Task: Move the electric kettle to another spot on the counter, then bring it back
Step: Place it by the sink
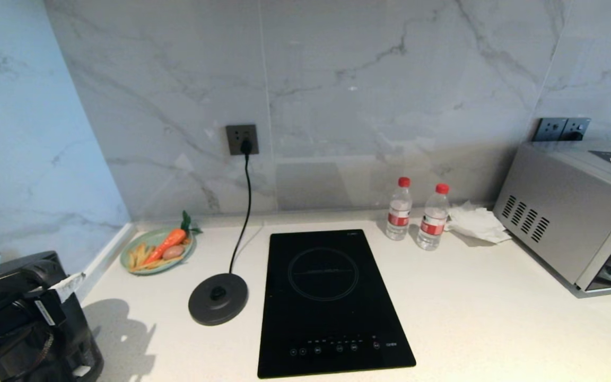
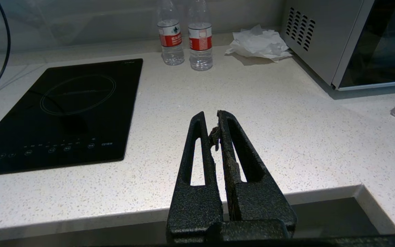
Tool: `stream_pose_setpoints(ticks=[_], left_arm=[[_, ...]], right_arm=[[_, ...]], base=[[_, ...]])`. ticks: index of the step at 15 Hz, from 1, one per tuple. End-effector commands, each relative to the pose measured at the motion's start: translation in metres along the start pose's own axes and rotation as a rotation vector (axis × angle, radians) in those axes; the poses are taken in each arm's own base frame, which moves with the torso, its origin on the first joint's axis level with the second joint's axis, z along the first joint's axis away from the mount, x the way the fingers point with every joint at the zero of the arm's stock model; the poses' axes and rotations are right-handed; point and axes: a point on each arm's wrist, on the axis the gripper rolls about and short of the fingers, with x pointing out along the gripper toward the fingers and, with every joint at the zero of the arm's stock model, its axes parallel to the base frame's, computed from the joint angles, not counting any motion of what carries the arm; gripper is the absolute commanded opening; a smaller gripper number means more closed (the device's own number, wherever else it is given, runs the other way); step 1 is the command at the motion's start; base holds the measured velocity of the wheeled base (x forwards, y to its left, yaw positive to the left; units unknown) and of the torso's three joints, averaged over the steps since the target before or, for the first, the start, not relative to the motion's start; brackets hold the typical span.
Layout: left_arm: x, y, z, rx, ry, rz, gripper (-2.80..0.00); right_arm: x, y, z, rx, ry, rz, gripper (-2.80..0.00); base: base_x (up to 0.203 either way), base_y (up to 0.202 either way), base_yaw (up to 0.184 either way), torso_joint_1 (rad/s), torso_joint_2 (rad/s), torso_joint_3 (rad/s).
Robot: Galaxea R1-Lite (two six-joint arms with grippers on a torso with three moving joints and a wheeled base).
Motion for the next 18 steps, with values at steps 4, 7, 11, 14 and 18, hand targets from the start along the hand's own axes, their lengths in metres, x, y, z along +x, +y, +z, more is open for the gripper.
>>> stream_pose_setpoints(ticks=[4, 7, 11, 14, 18], left_arm=[[-0.011, 0.040, -0.005, -0.053, 0.002, 0.039, -2.80], [-0.016, 0.058, -0.010, -0.083, 0.011, 0.044, -2.80], [-0.022, 0.068, -0.014, -0.103, 0.014, 0.052, -2.80], [-0.024, 0.075, -0.022, -0.117, 0.037, 0.060, -2.80], [-0.019, 0.084, -0.039, -0.121, 0.088, 0.069, -2.80]], right_arm=[[0.000, 0.000, 0.000, 0.000, 0.000, 0.000, -2.80], [0.000, 0.000, 0.000, 0.000, 0.000, 0.000, -2.80], [0.000, 0.000, 0.000, 0.000, 0.000, 0.000, -2.80], [0.000, 0.000, 0.000, 0.000, 0.000, 0.000, -2.80], [0.000, 0.000, 0.000, 0.000, 0.000, 0.000, -2.80]], base=[[0.000, 0.000, 0.000, 0.000, 0.00, 0.000], [0.000, 0.000, 0.000, 0.000, 0.00, 0.000], [0.000, 0.000, 0.000, 0.000, 0.00, 0.000], [0.000, 0.000, 0.000, 0.000, 0.00, 0.000], [0.000, 0.000, 0.000, 0.000, 0.00, 0.000]])
